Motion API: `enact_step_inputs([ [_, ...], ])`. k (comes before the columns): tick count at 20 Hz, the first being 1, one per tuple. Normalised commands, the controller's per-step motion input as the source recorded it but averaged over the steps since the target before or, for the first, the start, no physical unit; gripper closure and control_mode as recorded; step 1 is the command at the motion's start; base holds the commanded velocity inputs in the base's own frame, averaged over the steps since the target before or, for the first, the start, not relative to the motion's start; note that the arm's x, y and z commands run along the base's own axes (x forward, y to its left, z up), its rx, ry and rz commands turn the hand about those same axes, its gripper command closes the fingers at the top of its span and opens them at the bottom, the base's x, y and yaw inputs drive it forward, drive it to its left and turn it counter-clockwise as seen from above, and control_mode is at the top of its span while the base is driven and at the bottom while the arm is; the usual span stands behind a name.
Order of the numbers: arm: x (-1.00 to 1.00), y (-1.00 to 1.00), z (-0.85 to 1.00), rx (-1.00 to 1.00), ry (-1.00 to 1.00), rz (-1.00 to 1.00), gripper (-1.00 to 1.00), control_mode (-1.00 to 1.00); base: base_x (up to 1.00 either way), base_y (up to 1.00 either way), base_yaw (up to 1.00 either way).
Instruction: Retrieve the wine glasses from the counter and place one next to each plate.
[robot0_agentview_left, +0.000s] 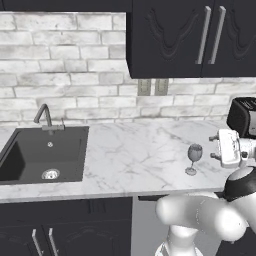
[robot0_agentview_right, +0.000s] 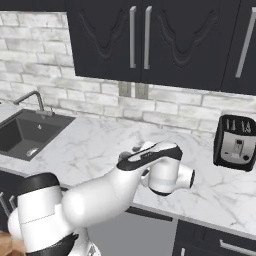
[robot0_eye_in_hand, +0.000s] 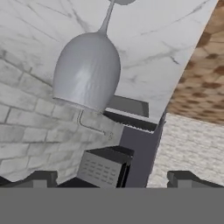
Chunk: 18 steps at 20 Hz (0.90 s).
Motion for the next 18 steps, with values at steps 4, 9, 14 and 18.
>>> enact_step_inputs([
  [4,0.30,-0.07,-0.15,-0.03,0.04,0.00,-1.00,-1.00,0.00,0.00,0.00],
  [9,0.33,-0.01,-0.26,-0.05,0.14,0.00,-1.00,-1.00,0.00,0.00,0.00],
  [14,0.23,-0.09,-0.25,-0.03,0.16,0.00,-1.00,-1.00,0.00,0.00,0.00],
  [18,0.20,-0.19,-0.21,-0.01,0.12,0.00,-1.00,-1.00,0.00,0.00,0.00],
])
